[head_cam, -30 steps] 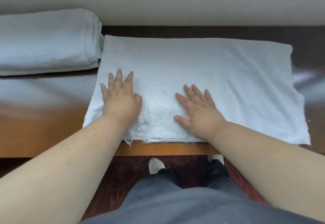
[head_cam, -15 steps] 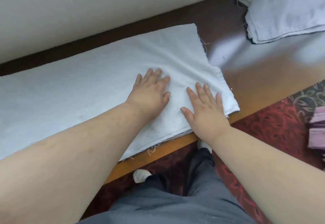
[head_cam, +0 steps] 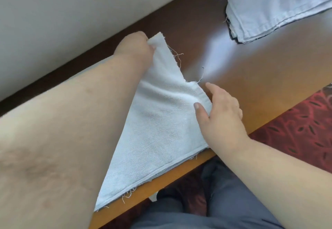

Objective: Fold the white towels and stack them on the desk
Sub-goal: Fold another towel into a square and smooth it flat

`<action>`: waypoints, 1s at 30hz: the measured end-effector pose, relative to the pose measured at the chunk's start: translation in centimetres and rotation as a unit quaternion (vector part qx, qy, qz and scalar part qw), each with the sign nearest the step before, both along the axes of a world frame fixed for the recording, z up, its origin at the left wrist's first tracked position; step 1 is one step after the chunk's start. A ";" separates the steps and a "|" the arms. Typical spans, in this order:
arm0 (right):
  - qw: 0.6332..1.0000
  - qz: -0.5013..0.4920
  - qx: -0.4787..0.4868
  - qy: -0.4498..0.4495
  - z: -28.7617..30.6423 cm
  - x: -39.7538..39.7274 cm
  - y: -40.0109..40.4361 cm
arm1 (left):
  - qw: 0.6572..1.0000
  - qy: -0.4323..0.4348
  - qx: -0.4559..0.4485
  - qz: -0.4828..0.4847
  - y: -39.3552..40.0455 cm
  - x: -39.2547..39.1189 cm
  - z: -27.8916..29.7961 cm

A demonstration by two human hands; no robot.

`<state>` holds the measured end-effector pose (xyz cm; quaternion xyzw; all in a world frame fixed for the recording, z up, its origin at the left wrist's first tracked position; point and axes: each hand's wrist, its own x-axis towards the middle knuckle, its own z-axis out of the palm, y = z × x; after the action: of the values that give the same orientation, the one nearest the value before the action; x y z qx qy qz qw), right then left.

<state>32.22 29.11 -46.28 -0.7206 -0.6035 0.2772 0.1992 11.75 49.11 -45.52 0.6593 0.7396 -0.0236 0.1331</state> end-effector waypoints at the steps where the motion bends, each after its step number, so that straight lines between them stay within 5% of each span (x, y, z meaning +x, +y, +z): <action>1: 0.999 0.009 -0.042 -0.033 0.2 0.6 1.0 | 1.000 -0.013 0.013 0.000 0.2 -0.2 0.0; 5: 0.974 0.093 -0.191 -0.073 0.6 1.9 2.5 | 0.996 -0.058 0.058 0.023 0.8 0.1 0.4; 13: 0.985 0.052 -0.163 0.010 1.5 3.3 5.7 | 0.985 -0.145 0.077 0.050 1.7 1.2 -0.5; 19: 0.954 0.113 -0.277 -0.012 2.5 2.9 4.4 | 0.984 -0.150 0.008 -0.095 -12.5 3.5 1.2; 23: 0.968 0.051 -0.246 0.002 2.7 3.9 3.0 | 0.976 -0.070 -0.053 -0.201 -24.5 4.3 1.0; 30: 0.972 0.024 -0.231 -0.017 2.4 3.8 1.8 | 0.975 -0.039 -0.031 -0.216 -25.0 2.8 -0.3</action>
<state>36.07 30.95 -43.87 -0.7367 -0.5437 0.4020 0.0102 14.54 24.12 -45.84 0.7997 0.5725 -0.0490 0.1743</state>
